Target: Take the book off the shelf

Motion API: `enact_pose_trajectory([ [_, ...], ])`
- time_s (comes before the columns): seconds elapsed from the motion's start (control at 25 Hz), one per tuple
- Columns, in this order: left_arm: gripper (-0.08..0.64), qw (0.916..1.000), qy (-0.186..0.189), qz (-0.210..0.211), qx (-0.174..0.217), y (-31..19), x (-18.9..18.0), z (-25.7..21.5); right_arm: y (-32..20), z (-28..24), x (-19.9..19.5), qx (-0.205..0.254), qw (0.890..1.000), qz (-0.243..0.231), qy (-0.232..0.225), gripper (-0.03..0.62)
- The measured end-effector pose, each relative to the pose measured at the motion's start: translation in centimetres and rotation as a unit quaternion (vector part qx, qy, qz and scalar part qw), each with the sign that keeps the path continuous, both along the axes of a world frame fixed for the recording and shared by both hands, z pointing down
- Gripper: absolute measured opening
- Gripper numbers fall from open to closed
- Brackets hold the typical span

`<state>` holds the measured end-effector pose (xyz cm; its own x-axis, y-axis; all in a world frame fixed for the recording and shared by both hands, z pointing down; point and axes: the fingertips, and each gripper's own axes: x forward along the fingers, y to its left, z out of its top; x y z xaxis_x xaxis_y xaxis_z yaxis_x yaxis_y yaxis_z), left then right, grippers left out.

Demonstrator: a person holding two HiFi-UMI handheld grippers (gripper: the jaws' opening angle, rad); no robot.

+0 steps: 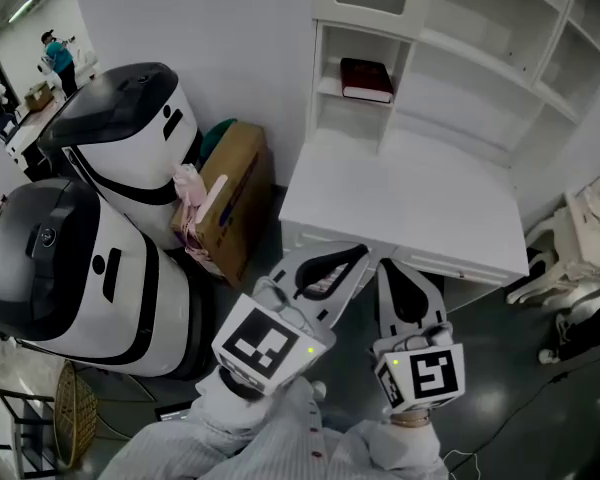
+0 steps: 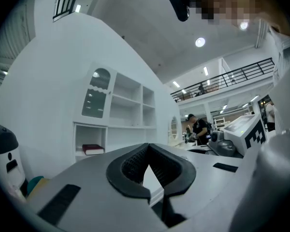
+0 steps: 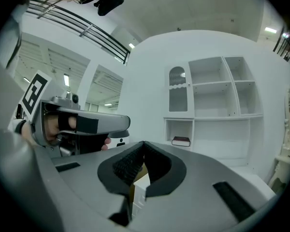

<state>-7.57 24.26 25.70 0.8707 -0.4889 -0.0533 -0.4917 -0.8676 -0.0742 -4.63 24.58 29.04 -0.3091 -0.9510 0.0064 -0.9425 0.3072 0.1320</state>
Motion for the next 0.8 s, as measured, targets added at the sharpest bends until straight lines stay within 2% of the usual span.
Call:
enact_pose_trajectory([
  [0.2, 0.011, 0.9999, 0.002, -0.011, 0.010, 0.5, 1.0, -0.3, 0.6, -0.2, 1.2, 0.009, 1.000, -0.005, 0.005, 0.014],
  [0.56, 0.011, 0.9985, -0.003, -0.054, 0.000, 0.7, 1.1, 0.9, 1.9, 0.7, 3.2, 0.006, 1.000, -0.014, 0.007, 0.014],
  [0.8, 0.011, 0.9983, -0.007, -0.057, -0.003, -0.3, 1.8, 1.2, 0.7, 1.1, 4.0, -0.002, 1.000, -0.023, 0.000, 0.014],
])
